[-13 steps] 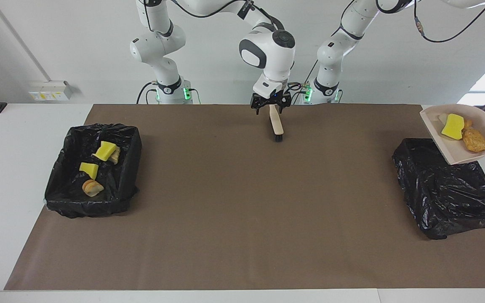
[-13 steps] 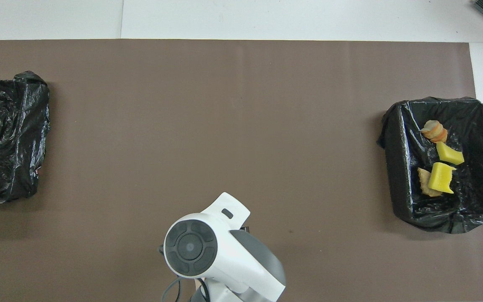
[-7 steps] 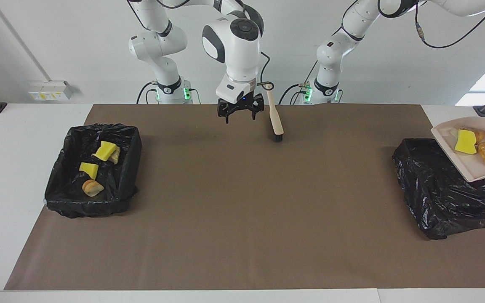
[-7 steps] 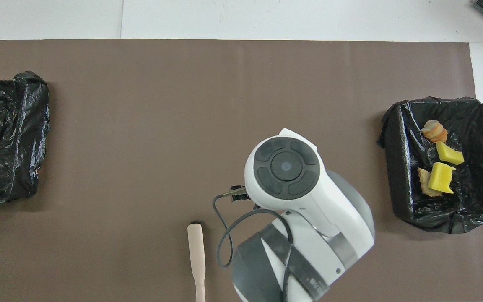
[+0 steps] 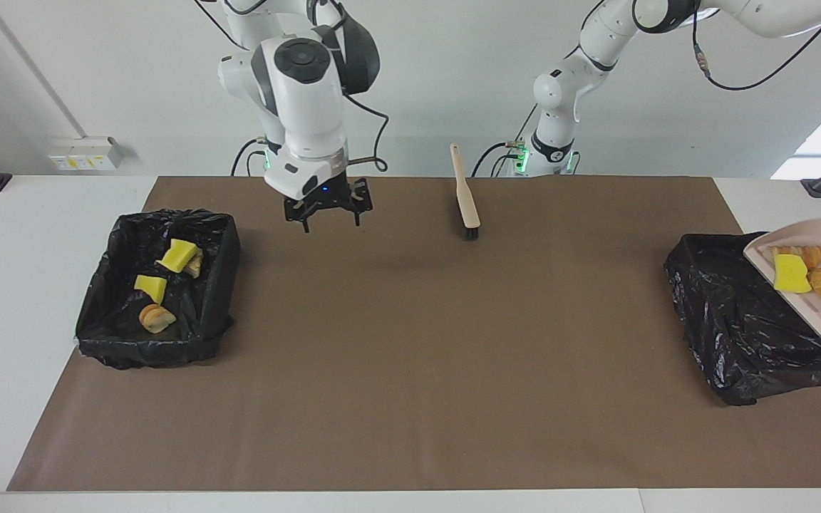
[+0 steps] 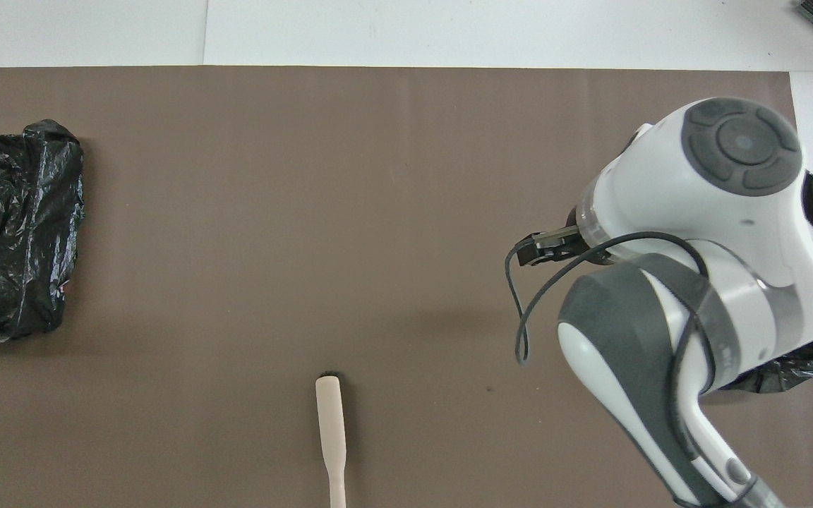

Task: Sweep and dump trash in bin

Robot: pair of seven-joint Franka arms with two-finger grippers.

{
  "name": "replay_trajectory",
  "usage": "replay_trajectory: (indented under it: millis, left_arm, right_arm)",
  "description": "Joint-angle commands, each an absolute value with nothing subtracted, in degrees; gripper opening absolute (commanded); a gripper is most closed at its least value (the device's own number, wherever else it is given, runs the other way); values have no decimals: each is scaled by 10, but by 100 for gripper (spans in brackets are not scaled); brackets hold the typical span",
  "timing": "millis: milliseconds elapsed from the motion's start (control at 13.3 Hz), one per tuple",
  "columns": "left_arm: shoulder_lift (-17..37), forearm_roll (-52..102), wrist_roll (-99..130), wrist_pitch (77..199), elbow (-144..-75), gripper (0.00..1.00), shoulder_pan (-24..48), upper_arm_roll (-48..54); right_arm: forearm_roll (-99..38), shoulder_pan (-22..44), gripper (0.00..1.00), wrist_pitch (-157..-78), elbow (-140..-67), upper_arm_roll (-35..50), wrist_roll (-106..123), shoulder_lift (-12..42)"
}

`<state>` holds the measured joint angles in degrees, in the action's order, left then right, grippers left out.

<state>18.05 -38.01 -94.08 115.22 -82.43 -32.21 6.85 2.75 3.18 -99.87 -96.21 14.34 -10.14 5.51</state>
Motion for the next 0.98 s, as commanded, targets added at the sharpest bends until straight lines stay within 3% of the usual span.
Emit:
replay_trajectory:
  millis: [0, 377, 904]
  left_arm:
    - [163, -416, -905, 1163, -853, 0, -309, 61]
    - [162, -481, -864, 1154, -858, 0, -287, 63]
    - [162, -609, -822, 1141, -860, 0, -240, 94]
  right_arm:
    - [33, 31, 100, -987, -962, 87, -72, 33]
    - [16, 31, 100, -985, -961, -39, 7, 14]
    - [-6, -5, 100, -954, -969, -43, 7, -30]
